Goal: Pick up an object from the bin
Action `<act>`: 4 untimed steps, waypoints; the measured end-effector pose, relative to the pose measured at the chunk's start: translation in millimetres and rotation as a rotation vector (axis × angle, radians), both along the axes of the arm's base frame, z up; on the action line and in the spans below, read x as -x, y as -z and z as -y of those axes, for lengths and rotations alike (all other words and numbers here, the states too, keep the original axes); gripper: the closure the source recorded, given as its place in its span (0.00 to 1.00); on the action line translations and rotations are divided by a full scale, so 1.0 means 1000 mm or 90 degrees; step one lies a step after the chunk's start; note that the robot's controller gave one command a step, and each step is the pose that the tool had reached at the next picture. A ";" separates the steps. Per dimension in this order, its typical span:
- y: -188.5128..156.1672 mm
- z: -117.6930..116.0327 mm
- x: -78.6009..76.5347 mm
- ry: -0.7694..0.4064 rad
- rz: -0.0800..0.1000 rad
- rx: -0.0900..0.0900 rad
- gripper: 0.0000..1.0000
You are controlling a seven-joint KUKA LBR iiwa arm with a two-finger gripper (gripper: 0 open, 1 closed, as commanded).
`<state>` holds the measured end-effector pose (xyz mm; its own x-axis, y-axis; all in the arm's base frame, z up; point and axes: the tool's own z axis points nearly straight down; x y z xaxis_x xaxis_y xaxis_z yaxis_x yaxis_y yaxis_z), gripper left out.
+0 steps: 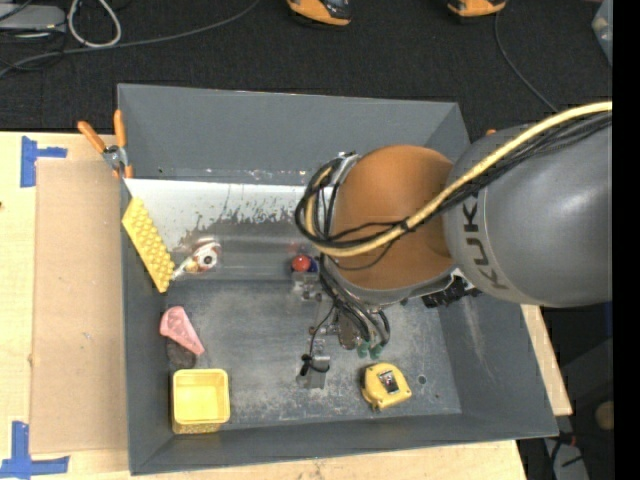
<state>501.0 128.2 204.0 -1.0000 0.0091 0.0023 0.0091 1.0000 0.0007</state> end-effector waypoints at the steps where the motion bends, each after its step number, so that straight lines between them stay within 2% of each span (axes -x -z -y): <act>1: -0.020 -0.055 0.010 0.037 0.000 0.000 0.00; 2: -0.017 -0.070 -0.001 0.034 0.000 0.000 0.00; 3: -0.031 -0.081 0.011 0.056 0.000 -0.001 0.00; 4: -0.014 -0.086 -0.007 0.059 0.000 0.000 0.00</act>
Offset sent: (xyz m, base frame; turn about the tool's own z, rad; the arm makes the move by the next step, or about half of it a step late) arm 0.0110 0.0529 0.0133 0.0534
